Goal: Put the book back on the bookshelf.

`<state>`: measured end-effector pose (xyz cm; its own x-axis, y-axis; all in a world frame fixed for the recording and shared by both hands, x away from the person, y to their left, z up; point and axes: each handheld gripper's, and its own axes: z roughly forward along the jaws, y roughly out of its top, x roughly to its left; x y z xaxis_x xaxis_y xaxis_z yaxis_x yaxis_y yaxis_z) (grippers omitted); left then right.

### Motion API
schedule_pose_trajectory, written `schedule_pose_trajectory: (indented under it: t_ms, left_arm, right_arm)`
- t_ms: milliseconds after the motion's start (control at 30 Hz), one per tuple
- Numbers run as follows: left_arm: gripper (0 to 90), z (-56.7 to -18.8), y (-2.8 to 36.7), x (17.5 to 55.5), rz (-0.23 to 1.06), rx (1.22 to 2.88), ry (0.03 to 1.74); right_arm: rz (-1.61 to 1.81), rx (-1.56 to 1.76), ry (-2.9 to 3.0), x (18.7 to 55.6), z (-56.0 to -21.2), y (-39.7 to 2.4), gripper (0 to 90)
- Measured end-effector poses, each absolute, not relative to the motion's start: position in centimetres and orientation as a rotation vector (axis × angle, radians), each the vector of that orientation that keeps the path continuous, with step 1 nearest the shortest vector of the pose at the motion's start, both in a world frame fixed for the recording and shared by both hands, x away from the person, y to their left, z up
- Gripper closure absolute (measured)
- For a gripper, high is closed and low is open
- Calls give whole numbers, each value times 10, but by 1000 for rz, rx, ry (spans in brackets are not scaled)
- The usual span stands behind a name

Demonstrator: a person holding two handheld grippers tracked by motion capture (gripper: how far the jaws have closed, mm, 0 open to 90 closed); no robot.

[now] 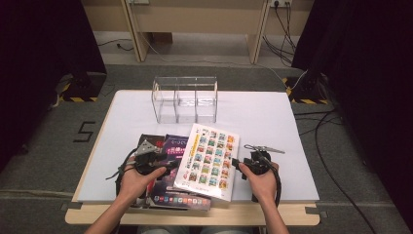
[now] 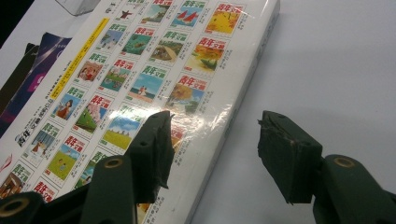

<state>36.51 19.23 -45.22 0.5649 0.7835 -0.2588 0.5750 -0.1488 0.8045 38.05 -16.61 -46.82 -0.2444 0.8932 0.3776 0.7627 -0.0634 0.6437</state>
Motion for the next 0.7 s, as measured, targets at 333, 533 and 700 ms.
schedule_pose_trajectory:
  t_ms: [333,533,700]
  left_arm:
    - [442,-457,175,377,213,1891,1121]
    - [461,-461,166,383,166,1900,1136]
    - [480,-468,161,389,111,1904,1175]
  right_arm:
    - [1176,1874,2051,387,-472,-160,443]
    - [1183,1905,2055,390,-475,-159,443]
    - [1188,1932,2064,393,-478,-158,443]
